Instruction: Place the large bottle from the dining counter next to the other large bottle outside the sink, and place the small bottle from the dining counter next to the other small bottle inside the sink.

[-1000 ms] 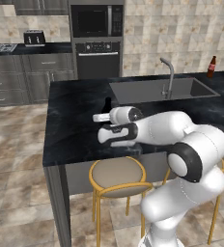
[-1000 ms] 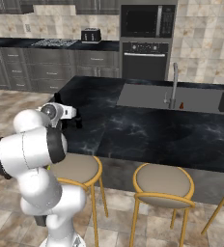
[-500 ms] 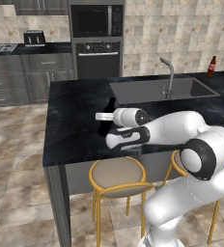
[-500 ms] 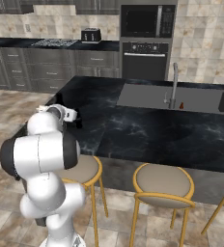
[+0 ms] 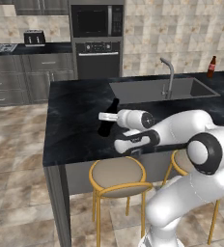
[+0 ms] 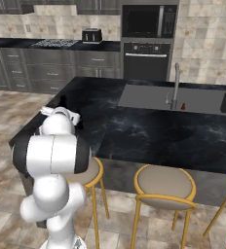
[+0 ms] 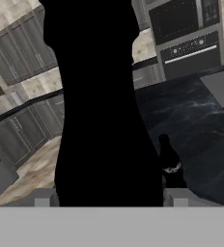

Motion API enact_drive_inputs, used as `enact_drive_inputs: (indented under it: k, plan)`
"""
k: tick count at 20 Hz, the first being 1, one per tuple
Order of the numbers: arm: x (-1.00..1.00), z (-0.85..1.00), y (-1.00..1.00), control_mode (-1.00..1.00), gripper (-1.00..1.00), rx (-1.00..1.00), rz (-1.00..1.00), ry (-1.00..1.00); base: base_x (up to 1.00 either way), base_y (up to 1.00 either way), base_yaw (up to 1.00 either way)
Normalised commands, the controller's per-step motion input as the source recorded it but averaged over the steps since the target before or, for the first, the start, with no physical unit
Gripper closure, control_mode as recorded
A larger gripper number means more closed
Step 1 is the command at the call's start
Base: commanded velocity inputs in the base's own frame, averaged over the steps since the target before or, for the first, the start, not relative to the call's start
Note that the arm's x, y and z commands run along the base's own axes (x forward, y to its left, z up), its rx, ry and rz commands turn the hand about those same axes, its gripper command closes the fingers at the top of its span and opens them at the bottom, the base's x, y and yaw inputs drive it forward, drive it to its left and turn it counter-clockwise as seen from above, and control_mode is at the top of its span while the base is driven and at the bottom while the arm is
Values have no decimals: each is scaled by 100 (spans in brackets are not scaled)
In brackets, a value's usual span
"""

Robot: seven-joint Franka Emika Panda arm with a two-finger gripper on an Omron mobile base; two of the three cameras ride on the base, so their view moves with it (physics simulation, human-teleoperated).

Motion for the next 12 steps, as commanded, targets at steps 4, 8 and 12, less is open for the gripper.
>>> enact_drive_inputs:
  k: [4, 8, 12]
  plan:
    - [0, 0, 0, 100, 100, 0, 0, 0, -39, 0, 0]
    - [0, 0, 0, 100, 100, 0, 0, 0, -53, 0, 1]
    - [0, 0, 0, 100, 100, 0, 0, 0, -54, 16, 4]
